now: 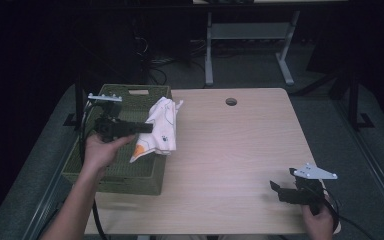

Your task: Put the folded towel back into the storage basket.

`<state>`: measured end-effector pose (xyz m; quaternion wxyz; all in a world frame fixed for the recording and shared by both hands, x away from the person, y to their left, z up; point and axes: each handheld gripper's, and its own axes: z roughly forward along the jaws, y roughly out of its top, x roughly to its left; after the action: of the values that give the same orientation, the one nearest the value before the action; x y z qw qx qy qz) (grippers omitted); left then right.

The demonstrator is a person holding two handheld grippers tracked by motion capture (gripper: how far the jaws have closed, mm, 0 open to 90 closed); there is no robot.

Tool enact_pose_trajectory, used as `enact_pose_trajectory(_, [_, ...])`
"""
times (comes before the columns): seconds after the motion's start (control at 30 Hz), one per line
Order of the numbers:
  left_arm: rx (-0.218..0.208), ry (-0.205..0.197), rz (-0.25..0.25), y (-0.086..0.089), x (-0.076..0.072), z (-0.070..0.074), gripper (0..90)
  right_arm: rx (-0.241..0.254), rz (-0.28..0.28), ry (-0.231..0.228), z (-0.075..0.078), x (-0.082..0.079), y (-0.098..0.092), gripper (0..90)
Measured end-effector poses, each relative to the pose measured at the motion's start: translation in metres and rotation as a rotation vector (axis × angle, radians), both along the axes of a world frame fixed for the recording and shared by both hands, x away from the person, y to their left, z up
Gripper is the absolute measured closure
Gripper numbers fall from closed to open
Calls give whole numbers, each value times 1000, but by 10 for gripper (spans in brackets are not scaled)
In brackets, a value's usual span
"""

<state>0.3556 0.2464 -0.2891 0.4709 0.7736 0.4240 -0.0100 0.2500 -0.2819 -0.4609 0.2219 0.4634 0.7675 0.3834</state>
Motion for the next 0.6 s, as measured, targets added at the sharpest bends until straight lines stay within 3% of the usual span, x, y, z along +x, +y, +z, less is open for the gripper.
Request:
enact_pose_trajectory(0.3, [-1, 19, 40, 29, 2, -6, 821, -2, -4, 2, 0, 1, -1, 140])
enact_pose_trajectory(0.6, [32, 43, 66, 49, 9, -14, 821, 3, -5, 1, 0, 0, -2, 139])
